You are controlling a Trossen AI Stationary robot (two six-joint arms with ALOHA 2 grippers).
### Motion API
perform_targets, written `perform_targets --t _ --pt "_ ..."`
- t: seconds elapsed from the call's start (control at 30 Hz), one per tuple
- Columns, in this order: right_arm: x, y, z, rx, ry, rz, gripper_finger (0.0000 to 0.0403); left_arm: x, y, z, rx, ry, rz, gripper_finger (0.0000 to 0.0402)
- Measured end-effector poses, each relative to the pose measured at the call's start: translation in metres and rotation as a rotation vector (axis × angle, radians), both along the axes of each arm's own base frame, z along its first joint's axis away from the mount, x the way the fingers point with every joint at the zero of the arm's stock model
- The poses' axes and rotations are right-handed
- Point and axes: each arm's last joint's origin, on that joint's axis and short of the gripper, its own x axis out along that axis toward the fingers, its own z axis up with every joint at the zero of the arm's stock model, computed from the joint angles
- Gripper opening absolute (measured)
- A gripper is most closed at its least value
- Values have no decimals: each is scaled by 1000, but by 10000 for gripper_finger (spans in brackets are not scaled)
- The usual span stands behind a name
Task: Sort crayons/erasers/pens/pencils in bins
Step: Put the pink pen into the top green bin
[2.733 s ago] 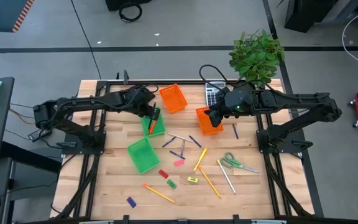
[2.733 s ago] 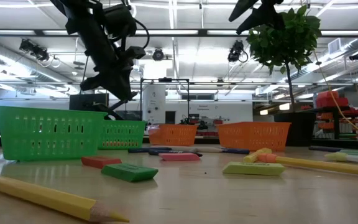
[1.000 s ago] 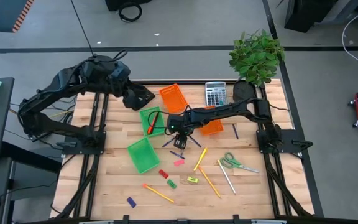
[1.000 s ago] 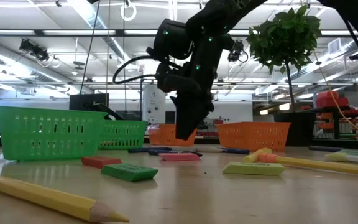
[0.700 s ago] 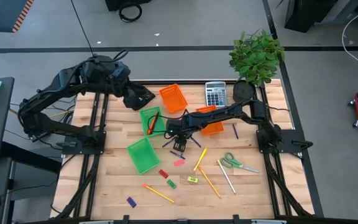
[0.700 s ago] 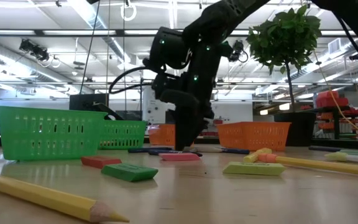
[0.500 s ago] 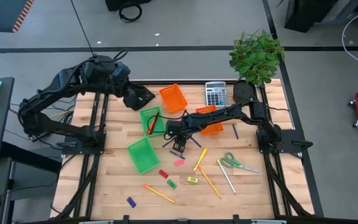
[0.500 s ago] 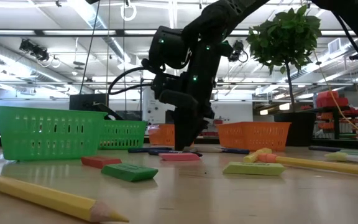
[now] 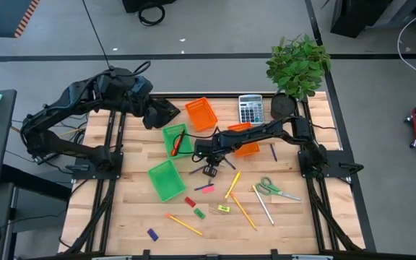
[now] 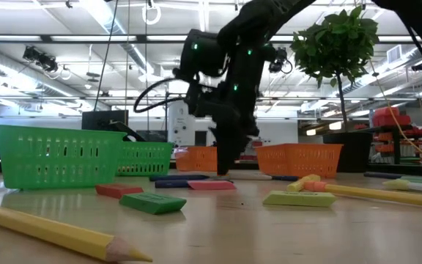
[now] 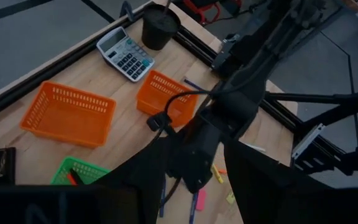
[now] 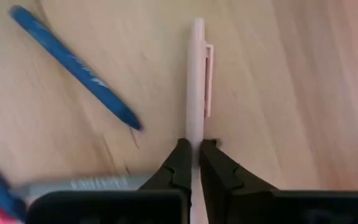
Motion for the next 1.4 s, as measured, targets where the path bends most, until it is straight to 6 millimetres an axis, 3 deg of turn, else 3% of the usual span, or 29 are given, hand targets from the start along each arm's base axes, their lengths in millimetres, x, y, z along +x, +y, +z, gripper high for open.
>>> perform_targets --t 0.17,0.33,0.47,0.6,0.73,0.97,1.2,1.4 --pt "-11 -1 37 -6 -43 -6 7 0 0 0 4 0 -3 173" --pt "-26 1 86 -17 -162 -17 7 0 0 0 48 9 -25 172" --pt "-33 -1 104 -101 -207 -11 7 0 1 0 84 20 -10 173" --pt "-32 -4 94 -86 -152 41 14 0 1 0 111 28 -18 172" --pt "-27 0 68 -59 -43 74 54 0 1 0 116 29 -16 173" --pt "-23 9 43 -33 50 121 118 0 2 0 156 44 -10 172" --pt "-26 8 13 -12 220 123 115 -2 2 -3 186 85 -21 172" --pt "-22 9 13 -15 178 124 110 -2 2 -3 164 83 -7 173"
